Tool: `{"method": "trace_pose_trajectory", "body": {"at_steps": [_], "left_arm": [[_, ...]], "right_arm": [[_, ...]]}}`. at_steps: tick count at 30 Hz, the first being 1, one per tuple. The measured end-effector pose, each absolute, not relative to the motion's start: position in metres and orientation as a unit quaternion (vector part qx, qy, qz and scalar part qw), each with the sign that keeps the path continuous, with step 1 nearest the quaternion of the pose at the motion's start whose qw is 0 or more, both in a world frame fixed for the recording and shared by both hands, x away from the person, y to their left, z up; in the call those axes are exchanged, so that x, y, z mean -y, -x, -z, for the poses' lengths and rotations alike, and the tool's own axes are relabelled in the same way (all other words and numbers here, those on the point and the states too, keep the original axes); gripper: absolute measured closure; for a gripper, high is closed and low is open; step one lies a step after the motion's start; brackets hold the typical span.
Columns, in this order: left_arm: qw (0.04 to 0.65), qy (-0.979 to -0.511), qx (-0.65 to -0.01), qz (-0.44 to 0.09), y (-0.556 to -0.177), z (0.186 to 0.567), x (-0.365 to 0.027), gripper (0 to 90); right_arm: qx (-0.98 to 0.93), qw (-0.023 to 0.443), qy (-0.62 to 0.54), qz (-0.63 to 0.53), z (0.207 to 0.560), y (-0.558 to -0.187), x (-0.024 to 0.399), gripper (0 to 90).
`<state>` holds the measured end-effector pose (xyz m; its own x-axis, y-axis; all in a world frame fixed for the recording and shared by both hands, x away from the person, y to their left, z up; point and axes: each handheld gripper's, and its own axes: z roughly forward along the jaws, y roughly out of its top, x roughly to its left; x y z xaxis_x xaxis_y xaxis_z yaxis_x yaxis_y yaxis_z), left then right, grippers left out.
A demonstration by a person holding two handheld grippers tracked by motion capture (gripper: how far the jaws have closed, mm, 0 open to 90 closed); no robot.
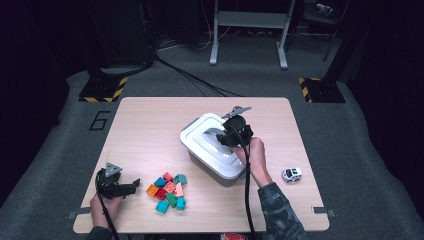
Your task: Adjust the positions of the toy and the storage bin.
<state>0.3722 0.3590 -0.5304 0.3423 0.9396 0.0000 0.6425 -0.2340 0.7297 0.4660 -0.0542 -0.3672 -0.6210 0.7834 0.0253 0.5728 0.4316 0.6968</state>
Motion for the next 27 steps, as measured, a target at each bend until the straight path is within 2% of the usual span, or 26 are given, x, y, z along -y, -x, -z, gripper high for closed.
{"method": "trace_pose_trajectory", "body": {"at_steps": [3, 6, 8, 12, 22, 27], "left_arm": [[0.326, -0.752, -0.526, -0.228, -0.372, 0.53, -0.359, 8.7], [0.326, -0.752, -0.526, -0.228, -0.372, 0.53, -0.359, 8.7], [0.325, -0.752, -0.526, -0.228, -0.372, 0.53, -0.359, 8.7], [0.325, -0.752, -0.526, -0.228, -0.372, 0.53, -0.359, 8.7], [0.325, -0.752, -0.526, -0.228, -0.372, 0.53, -0.359, 8.7], [0.327, -0.75, -0.526, -0.231, -0.372, 0.531, -0.359, 8.7]], "right_arm": [[-0.838, 0.159, -0.397, -0.339, 0.367, -0.463, 0.053, 65.1], [-0.867, 0.156, -0.341, -0.328, 0.367, -0.466, 0.052, 55.4], [-0.881, 0.167, -0.305, -0.322, 0.369, -0.469, 0.052, 54.4], [-0.879, 0.143, -0.311, -0.333, 0.377, -0.478, 0.053, 63.5], [-0.846, 0.135, -0.391, -0.336, 0.378, -0.472, 0.043, 66.7], [-0.83, 0.149, -0.41, -0.347, 0.38, -0.466, 0.032, 66.7]]}}
